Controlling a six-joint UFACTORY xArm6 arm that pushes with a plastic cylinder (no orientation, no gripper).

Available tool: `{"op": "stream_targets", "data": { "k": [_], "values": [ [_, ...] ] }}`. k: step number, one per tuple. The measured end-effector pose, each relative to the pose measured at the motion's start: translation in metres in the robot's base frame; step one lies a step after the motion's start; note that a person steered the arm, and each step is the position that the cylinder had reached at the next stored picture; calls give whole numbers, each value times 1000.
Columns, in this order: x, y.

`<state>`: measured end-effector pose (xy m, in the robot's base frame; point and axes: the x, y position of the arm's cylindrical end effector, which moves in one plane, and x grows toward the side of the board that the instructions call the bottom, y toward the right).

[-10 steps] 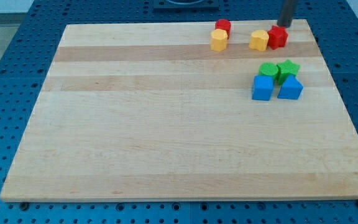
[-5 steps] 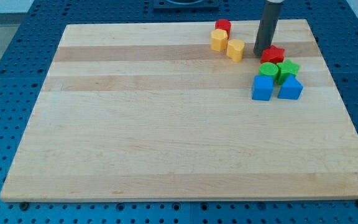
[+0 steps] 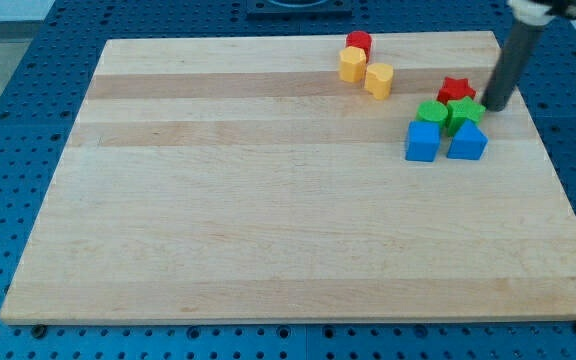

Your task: Place the red star with yellow blocks in a diagonal line

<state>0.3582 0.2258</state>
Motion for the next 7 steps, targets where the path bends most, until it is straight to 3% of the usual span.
{"op": "stream_targets", "data": {
  "k": [2, 4, 5, 7],
  "values": [
    [11, -63],
    [10, 45],
    [-6, 41],
    [-9, -38]
  ]
}}
